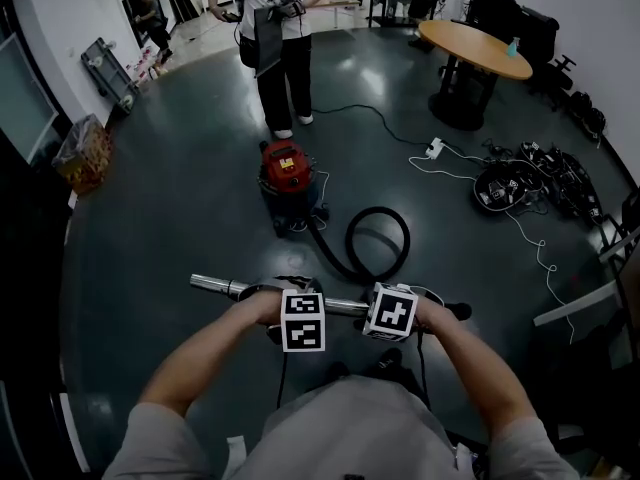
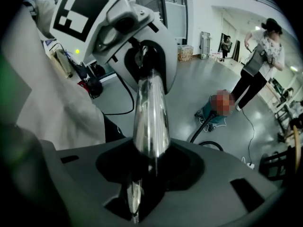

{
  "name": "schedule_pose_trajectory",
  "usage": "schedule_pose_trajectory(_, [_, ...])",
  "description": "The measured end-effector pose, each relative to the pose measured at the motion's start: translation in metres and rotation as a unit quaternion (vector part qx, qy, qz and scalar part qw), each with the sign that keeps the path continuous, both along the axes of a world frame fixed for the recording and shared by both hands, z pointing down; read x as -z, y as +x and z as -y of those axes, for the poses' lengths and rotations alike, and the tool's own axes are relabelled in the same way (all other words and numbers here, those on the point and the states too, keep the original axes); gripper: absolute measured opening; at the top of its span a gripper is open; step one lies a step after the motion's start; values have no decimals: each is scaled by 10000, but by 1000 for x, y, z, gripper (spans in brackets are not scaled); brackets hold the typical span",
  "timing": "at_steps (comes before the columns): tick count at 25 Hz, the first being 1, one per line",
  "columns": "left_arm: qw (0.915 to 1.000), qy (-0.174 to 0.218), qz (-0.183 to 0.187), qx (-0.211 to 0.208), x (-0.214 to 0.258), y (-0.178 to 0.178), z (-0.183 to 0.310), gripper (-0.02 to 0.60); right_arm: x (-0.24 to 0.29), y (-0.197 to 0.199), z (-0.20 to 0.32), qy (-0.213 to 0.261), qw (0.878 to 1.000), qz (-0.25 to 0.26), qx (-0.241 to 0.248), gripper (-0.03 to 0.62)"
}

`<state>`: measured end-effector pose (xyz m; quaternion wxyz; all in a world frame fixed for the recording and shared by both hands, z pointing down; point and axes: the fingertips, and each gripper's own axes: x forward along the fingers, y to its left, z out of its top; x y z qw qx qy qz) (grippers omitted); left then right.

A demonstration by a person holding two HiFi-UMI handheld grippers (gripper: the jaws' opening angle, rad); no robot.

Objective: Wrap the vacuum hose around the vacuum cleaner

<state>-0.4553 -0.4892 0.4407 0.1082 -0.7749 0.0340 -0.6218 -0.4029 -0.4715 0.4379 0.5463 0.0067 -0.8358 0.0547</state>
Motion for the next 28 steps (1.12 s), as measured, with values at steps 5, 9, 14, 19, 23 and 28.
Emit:
schedule_pose_trajectory(5, [9994,-174,-65,289,-8,-4,-4,138,21,1,10,351,9974,624,-89,200])
schedule_pose_trajectory(9, [9983,-334,-191,448,-18,-3,-9,138,46,17,17,426,9930,1030,-384,225])
schedule_pose_trajectory(14, [9950,-353,-439,826,-24,-2,-3,138,92,39,29,865,9702,1900,-1229,225])
schedule_pose_trajectory(19, [9872,-364,-758,1358,-24,5,7,138,131,68,19,629,9178,3238,-2209,224])
schedule_pose_trajectory(23, [9780,-416,-988,1787,-25,11,16,138,123,78,6,106,8804,3945,-2628,222])
schedule_pose_trajectory(28, [9638,-440,-1273,2302,-25,20,27,139,95,82,18,-120,8690,3910,-3031,222])
